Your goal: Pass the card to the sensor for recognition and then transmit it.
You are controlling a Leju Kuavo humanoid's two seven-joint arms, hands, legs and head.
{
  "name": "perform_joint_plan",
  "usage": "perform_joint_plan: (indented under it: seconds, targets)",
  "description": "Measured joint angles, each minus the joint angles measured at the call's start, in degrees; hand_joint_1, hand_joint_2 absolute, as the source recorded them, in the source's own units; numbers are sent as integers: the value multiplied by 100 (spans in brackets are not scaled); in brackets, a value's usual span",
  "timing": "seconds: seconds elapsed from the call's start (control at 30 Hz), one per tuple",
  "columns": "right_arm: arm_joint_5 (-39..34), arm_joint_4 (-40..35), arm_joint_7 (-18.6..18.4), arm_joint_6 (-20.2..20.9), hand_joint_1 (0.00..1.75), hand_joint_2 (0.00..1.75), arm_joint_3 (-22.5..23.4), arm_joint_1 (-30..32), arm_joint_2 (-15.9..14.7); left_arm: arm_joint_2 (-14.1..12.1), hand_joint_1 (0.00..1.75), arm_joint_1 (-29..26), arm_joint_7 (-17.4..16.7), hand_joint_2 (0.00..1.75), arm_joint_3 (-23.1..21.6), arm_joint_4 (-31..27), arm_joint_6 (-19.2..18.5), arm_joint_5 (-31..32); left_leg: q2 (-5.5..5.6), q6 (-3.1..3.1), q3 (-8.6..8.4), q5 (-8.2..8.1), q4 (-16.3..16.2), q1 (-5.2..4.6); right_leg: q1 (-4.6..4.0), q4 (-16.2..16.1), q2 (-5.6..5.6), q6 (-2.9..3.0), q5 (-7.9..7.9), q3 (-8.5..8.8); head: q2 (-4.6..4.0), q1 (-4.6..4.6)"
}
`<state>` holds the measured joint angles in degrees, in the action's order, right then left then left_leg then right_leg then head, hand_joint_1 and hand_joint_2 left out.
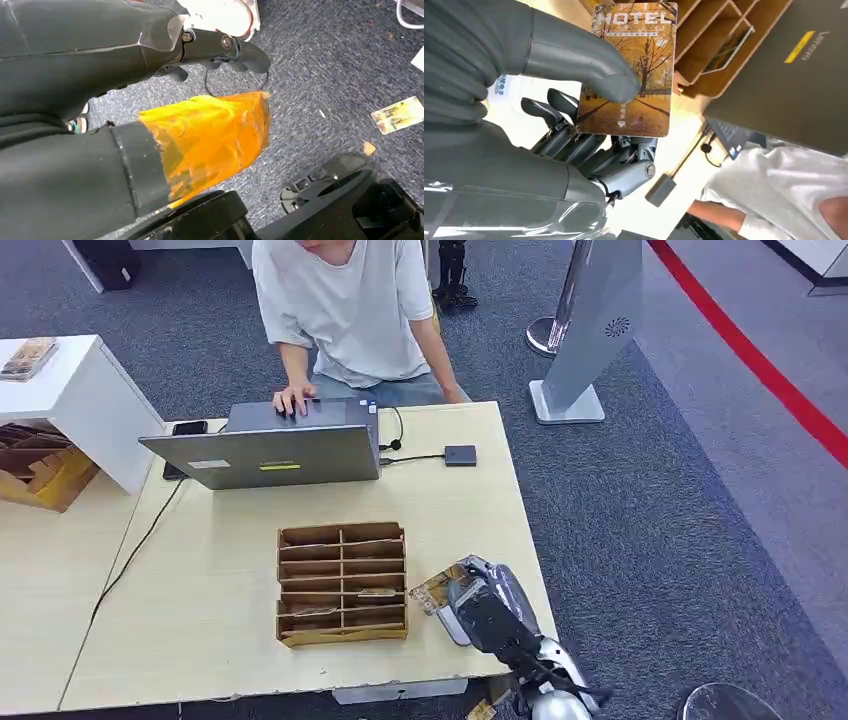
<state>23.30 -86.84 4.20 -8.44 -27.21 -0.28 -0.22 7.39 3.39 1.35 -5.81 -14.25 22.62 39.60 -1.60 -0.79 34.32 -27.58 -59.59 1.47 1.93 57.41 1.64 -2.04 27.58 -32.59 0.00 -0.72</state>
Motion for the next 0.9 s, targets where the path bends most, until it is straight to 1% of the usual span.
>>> perform_joint_plan:
  seconds: [0.57, 0.9]
  targets:
    - [175, 666, -349, -50, 175, 175, 162, -185, 26, 0, 0, -2, 0, 0, 35, 0, -2, 70, 1, 0, 1, 0, 0, 0, 0, 0, 0, 0, 0, 0, 0, 0]
    - [271, 995, -446, -90, 175, 175, 249, -253, 90, 0, 0, -3, 0, 0, 116, 0, -2, 85, 1, 0, 1, 0, 0, 0, 0, 0, 0, 0, 0, 0, 0, 0]
